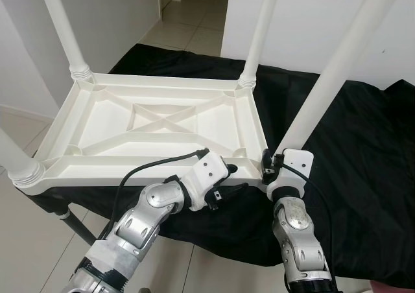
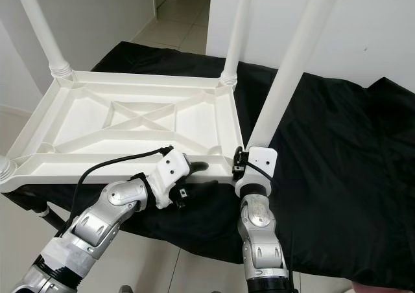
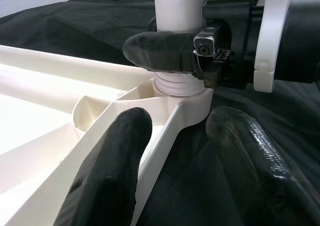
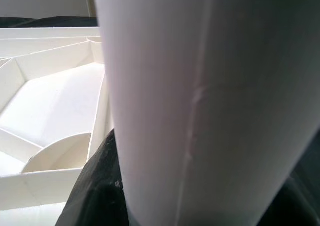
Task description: Building children table
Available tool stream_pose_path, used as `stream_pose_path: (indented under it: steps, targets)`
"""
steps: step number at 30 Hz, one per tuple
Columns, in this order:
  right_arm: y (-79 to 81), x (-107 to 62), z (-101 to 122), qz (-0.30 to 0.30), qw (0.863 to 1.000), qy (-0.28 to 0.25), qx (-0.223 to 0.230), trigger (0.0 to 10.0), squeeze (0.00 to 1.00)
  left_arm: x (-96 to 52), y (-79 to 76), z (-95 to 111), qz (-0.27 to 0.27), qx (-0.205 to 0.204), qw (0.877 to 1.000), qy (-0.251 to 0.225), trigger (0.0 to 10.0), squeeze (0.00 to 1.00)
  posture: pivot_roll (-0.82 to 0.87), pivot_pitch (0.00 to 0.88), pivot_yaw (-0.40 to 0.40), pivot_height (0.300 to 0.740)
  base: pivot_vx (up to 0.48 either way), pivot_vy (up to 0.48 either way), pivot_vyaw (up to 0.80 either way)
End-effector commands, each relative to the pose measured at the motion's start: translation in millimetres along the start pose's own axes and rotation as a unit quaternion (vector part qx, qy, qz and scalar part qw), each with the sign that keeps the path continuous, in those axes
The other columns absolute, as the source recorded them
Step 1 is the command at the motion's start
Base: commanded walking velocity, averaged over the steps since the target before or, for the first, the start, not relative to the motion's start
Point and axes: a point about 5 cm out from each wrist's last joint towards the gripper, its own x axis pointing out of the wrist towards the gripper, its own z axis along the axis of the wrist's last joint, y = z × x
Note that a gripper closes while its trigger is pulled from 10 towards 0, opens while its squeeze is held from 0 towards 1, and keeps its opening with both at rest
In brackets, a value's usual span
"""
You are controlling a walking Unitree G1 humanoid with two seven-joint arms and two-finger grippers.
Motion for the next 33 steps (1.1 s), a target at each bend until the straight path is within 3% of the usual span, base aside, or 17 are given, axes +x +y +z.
stream_pose_path:
  steps: [1,2,4,5,12,17,18,20,23,33]
  targets:
    - [6.6,-2.6,-8.5,-0.005,0.999,0.026,0.02,10.0,0.0,1.3,-2.8,0.2,-0.033,0.001,0.999,0.004,10.0,0.0,0.01,0.074,-0.052,0.74,0.0,0.0,0.0]
    - [7.1,-2.7,-7.7,-0.001,0.999,0.023,0.026,10.0,0.86,1.4,-2.7,0.3,-0.032,0.001,0.999,0.004,10.0,0.0,0.01,0.075,-0.057,0.74,0.0,0.0,0.0]
    - [7.5,-2.8,-7.1,0.002,0.999,0.021,0.031,10.0,0.86,1.4,-2.8,0.4,-0.031,0.001,1.0,0.003,10.0,0.0,0.01,0.075,-0.057,0.74,0.0,0.0,0.0]
    - [8.3,-3.1,-6.2,0.008,0.999,0.017,0.038,10.0,1.0,1.5,-2.9,0.4,-0.031,0.001,1.0,0.003,10.0,0.0,0.01,0.075,-0.058,0.74,0.0,0.0,0.0]
    - [6.9,-4.5,-4.5,0.038,0.999,0.002,0.036,10.0,1.0,1.4,-3.6,-0.2,-0.029,-0.001,1.0,0.004,10.0,0.0,0.01,0.076,-0.063,0.74,0.0,0.0,0.0]
    - [-5.6,-0.2,-3.9,0.1,0.993,-0.006,0.055,10.0,1.0,1.2,-3.2,-0.9,-0.029,-0.002,1.0,0.005,10.0,0.0,0.01,0.072,-0.06,0.74,0.0,0.0,0.0]
    - [-8.5,2.2,-2.8,0.124,0.991,-0.013,0.046,10.0,0.0,1.5,-3.1,-0.8,-0.031,-0.001,1.0,0.005,10.0,0.0,0.01,0.071,-0.058,0.74,0.0,0.0,0.0]
    - [-10.5,3.8,-1.8,0.139,0.989,-0.018,0.039,10.0,0.0,1.7,-3.0,-0.8,-0.032,-0.001,0.999,0.006,10.0,0.0,0.01,0.071,-0.058,0.74,0.0,0.0,0.0]
    - [-18.6,10.2,4.2,0.218,0.975,-0.034,0.02,10.0,0.0,1.8,-1.5,-0.2,-0.035,0.002,0.999,0.006,10.0,0.0,0.01,0.065,-0.056,0.74,0.0,0.0,0.0]
    - [-29.8,18.3,6.3,0.318,0.947,-0.03,-0.033,10.0,0.0,2.3,-0.5,-0.2,-0.035,0.005,0.999,0.008,10.0,0.0,0.01,0.053,-0.057,0.74,0.0,0.0,0.0]
